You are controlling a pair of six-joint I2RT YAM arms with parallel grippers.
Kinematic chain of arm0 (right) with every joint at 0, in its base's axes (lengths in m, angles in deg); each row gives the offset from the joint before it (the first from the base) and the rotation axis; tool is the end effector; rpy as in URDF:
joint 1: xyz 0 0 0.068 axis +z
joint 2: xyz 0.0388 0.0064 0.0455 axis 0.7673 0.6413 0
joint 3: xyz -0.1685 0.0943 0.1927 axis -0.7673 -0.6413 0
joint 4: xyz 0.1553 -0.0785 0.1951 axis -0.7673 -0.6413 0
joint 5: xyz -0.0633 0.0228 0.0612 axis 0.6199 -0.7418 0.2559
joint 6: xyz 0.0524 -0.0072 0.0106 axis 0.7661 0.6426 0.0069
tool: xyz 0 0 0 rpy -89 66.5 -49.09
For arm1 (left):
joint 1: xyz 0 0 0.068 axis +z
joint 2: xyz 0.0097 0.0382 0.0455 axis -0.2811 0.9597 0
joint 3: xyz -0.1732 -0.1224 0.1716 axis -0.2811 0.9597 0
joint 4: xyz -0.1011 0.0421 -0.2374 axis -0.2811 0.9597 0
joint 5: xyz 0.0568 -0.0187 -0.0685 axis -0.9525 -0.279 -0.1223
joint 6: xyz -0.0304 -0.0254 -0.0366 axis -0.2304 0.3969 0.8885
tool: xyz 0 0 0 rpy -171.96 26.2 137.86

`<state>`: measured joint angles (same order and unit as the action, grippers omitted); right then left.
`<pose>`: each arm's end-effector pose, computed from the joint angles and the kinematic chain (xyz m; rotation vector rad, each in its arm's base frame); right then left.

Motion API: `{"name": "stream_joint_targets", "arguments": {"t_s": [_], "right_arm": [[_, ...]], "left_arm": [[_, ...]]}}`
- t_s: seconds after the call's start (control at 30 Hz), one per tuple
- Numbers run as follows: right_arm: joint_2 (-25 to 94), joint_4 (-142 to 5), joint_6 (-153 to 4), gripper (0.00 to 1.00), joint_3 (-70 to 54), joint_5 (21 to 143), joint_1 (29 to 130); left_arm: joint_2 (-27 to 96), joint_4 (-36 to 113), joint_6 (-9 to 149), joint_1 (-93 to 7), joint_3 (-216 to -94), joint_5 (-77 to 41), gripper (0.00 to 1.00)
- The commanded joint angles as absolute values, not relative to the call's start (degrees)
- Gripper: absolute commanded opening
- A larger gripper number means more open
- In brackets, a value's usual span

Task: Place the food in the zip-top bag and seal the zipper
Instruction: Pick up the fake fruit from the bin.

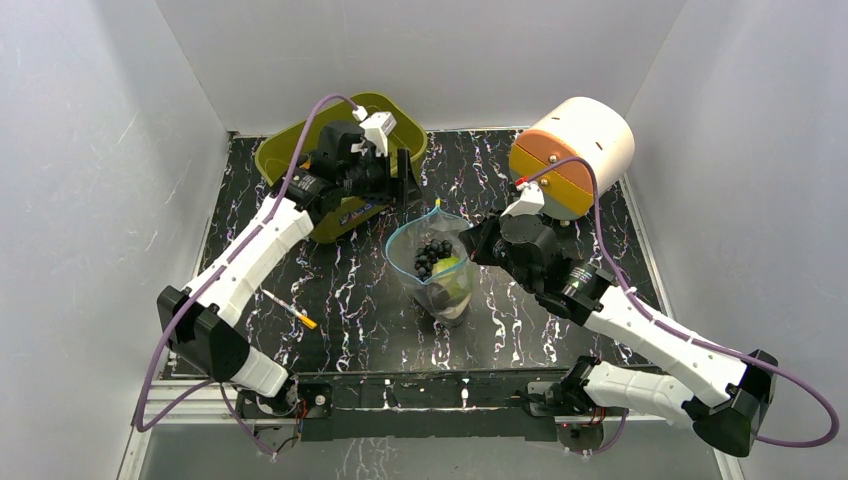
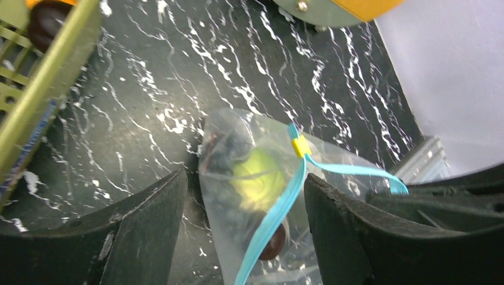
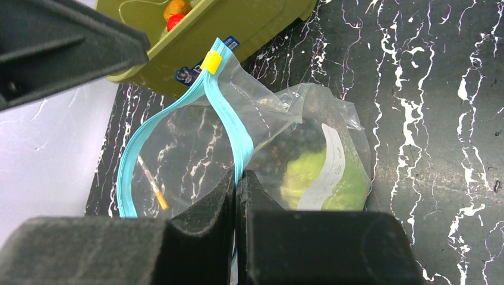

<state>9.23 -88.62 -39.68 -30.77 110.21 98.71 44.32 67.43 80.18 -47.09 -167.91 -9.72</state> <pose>0.1542 0.1558 0.3360 0.1158 2.0166 0.6693 0.2850 -0.1815 0.3880 0.3628 2.0987 -0.8551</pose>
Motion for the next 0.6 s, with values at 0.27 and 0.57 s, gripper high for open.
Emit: {"name": "stream_joint_targets", "arguments": {"t_s": [0.27,0.57], "right_arm": [[7.9,-84.9,-39.1,0.00,-29.8,108.2,98.5],[4.6,-86.5,-37.7,0.00,-32.6,108.8,98.5]], "left_arm": [[50.4,77.7,71.0,-41.3,-180.2,-24.5,0.81],[56.4,81.2,68.8,-31.9,-184.7,-29.0,0.90]]}}
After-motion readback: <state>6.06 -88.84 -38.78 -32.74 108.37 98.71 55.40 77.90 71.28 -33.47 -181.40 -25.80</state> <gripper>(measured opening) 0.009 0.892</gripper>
